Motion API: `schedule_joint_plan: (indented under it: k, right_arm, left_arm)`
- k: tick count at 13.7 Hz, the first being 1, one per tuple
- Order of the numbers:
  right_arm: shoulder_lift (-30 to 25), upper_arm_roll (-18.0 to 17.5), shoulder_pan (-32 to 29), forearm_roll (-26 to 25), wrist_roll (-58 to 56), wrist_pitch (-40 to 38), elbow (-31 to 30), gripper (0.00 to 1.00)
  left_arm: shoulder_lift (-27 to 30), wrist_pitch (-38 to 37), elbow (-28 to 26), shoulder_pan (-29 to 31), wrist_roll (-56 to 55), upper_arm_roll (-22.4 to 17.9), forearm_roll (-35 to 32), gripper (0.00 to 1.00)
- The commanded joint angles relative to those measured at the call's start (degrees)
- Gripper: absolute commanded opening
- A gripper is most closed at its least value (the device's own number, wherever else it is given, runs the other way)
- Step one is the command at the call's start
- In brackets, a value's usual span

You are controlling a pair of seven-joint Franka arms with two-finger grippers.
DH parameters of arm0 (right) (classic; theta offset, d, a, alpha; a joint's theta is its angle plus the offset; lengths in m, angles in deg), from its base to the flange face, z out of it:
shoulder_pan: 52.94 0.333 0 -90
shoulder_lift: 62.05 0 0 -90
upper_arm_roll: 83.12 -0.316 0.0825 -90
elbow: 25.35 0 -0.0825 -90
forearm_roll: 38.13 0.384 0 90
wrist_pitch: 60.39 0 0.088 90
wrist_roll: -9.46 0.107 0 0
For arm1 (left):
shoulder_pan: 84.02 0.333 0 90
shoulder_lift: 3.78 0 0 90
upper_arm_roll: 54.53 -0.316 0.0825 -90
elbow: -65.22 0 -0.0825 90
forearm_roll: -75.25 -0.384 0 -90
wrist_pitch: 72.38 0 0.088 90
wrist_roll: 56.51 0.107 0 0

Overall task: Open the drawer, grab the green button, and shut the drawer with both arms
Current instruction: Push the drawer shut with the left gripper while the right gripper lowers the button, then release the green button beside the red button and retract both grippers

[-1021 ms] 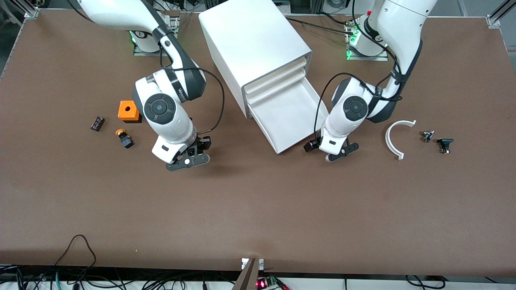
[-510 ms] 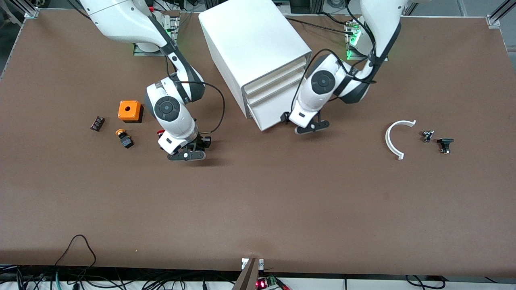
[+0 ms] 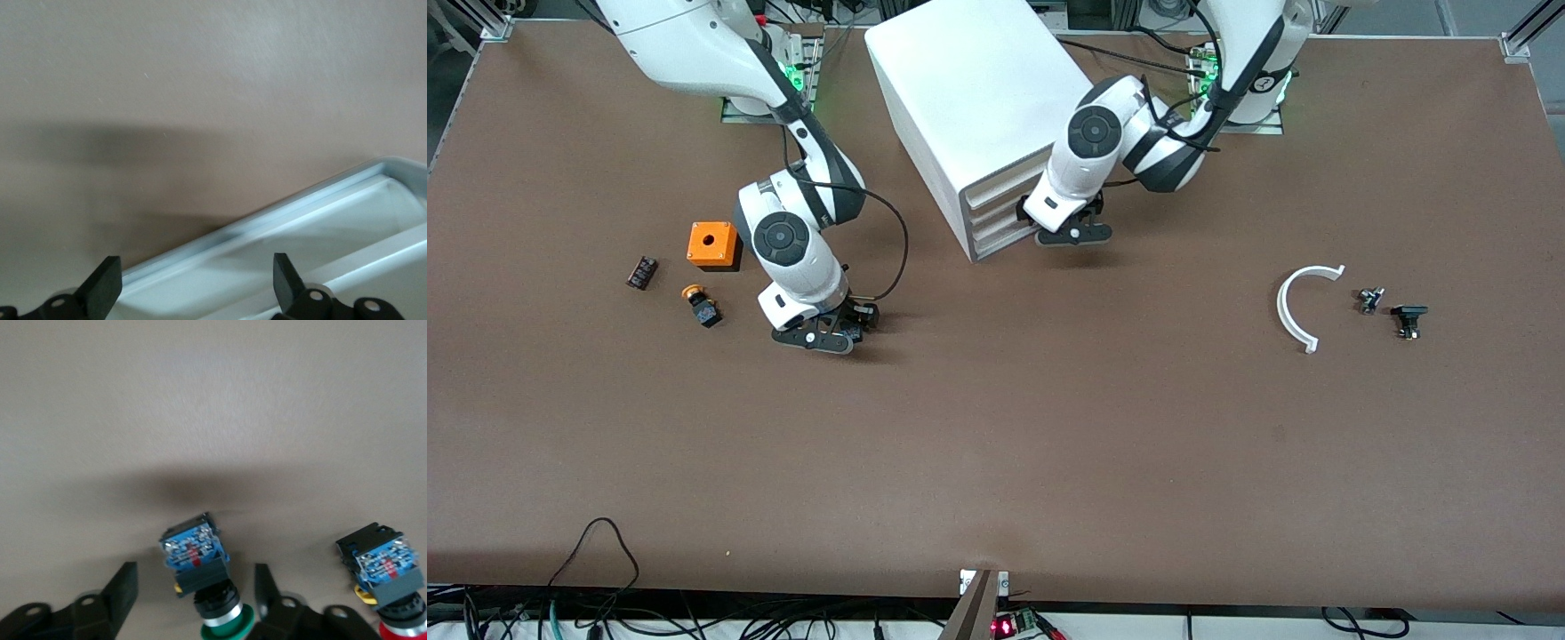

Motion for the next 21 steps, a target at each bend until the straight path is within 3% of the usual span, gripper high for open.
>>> schedule_joint_plan:
  k: [1, 5, 7, 10, 15, 18, 21]
  right_arm:
    - [-5.00, -0.46, -0.28, -0.99, 2.17, -9.59, 4.52, 1.00]
    - [-6.41, 0.06, -0.63, -0.73, 1.83, -29.79, 19.97, 1.00]
    - [-6.50, 1.03, -1.94, -0.64, -1.23, -38.08, 26.93, 1.00]
    - [-7.90, 0.95, -6.15, -1.60, -6.69, -47.14, 33.79, 1.00]
    - [-16.85, 0.59, -16.26, -1.69, -20.13, -48.13, 32.07, 1.00]
    - [-20.21, 0.51, -21.79, -1.52, -28.29, -51.45, 30.91, 1.00]
    - [-20.74, 1.29, -24.89, -1.17, -37.87, -52.26, 30.91, 1.00]
  left_arm:
    - [2.42, -0.32, -0.97, 1.53, 0.94, -0.18, 0.09, 1.00]
    - [8.47, -0.23, 3.59, 15.05, 1.64, -2.73, -0.10, 1.00]
    - [12.33, -2.49, 5.00, 18.93, 12.13, -4.22, -0.10, 1.00]
    - [17.26, -15.46, 10.52, 20.70, 29.62, -11.23, -0.01, 1.00]
    - [23.15, -38.60, 22.57, 21.05, 51.54, -21.61, -0.09, 1.00]
    - [27.02, -44.77, 23.90, 21.06, 54.38, -22.94, -2.71, 1.00]
    - [26.60, -46.98, 25.31, 20.88, 54.73, -22.86, -4.14, 1.00]
